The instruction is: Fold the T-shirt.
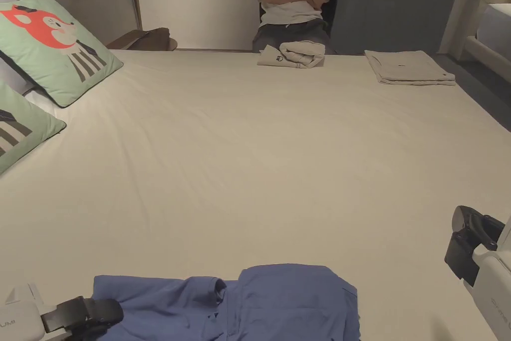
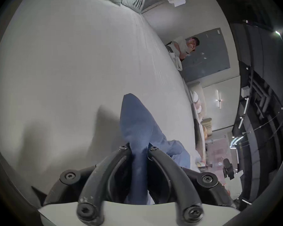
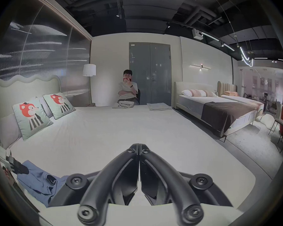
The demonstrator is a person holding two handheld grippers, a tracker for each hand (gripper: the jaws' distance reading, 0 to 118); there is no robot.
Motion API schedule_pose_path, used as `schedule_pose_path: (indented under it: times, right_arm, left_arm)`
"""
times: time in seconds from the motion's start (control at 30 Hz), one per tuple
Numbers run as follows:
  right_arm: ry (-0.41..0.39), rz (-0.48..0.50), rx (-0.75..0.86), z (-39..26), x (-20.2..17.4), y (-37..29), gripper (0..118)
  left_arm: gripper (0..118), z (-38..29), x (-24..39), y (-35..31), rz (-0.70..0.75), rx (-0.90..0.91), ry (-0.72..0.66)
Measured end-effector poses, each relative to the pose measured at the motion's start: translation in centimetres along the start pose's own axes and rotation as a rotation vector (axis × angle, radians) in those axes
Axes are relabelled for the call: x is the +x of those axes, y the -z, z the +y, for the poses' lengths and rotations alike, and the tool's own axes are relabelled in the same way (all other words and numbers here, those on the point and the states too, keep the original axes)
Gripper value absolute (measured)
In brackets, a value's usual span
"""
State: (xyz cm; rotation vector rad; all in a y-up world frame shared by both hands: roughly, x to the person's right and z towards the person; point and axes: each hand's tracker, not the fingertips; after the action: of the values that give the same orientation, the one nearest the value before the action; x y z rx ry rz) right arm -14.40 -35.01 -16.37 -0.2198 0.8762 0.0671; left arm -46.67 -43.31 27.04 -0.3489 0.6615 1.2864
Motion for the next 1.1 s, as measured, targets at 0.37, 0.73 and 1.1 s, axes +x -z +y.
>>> schedule_pose_path:
  times: [0.37,0.73,1.1]
  right_arm:
    - [0.021,0.018,0.005,-0.2,0.7,-0.1,0]
    - [0.058,-0.046,0.003,-1.0,4.3,-1.7,0]
    - [0.095,-0.089,-0.002,-1.4,6.2,-2.3,0]
  left_arm:
    - [7,-2.1,10.8,4.4,-0.289,-0.104,0.239]
    - [8,-13.7,19.3,20.0,-0.088,-0.324,0.517]
    - [108,-11.9,18.7,15.8,-0.343,-0.083,0.48]
